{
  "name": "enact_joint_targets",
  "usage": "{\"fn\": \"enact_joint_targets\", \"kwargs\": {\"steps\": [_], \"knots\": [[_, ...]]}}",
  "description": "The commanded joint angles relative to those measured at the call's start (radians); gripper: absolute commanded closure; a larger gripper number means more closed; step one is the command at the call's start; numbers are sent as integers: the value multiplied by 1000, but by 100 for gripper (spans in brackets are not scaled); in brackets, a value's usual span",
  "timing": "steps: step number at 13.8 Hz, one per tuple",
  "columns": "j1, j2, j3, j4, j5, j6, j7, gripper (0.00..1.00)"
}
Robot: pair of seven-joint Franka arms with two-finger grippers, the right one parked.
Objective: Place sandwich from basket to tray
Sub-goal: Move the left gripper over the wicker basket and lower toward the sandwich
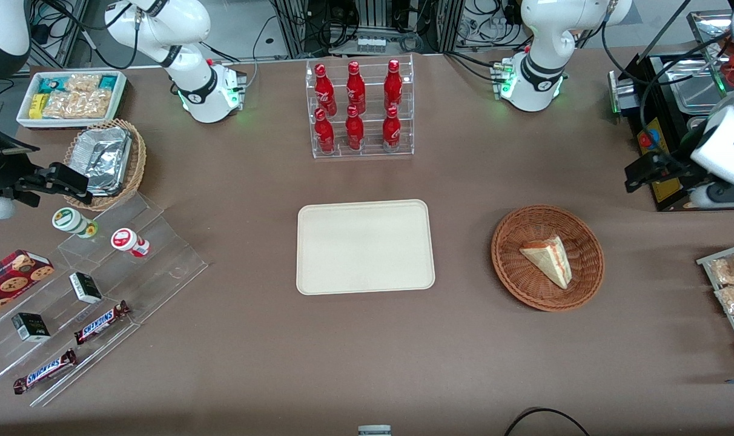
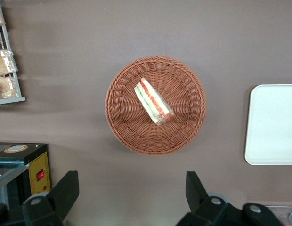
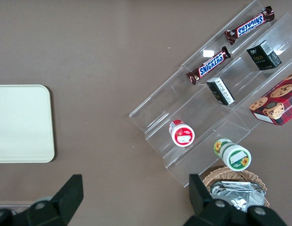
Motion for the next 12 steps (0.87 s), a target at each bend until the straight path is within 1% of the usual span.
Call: {"fn": "enact_joint_targets", "kwargs": {"steps": [1, 3, 6, 9, 10, 12], "knots": [[-7, -28, 0, -152, 17, 135, -33, 0], [-7, -45, -2, -272, 17, 270, -102, 0], [-13, -58, -3, -474, 14, 555, -335, 0], [-16, -52, -19, -620, 14, 780, -515, 0], [-16, -41, -28, -640, 14, 816, -567, 0], [-17, -10, -46, -650, 15, 824, -598, 0]]}}
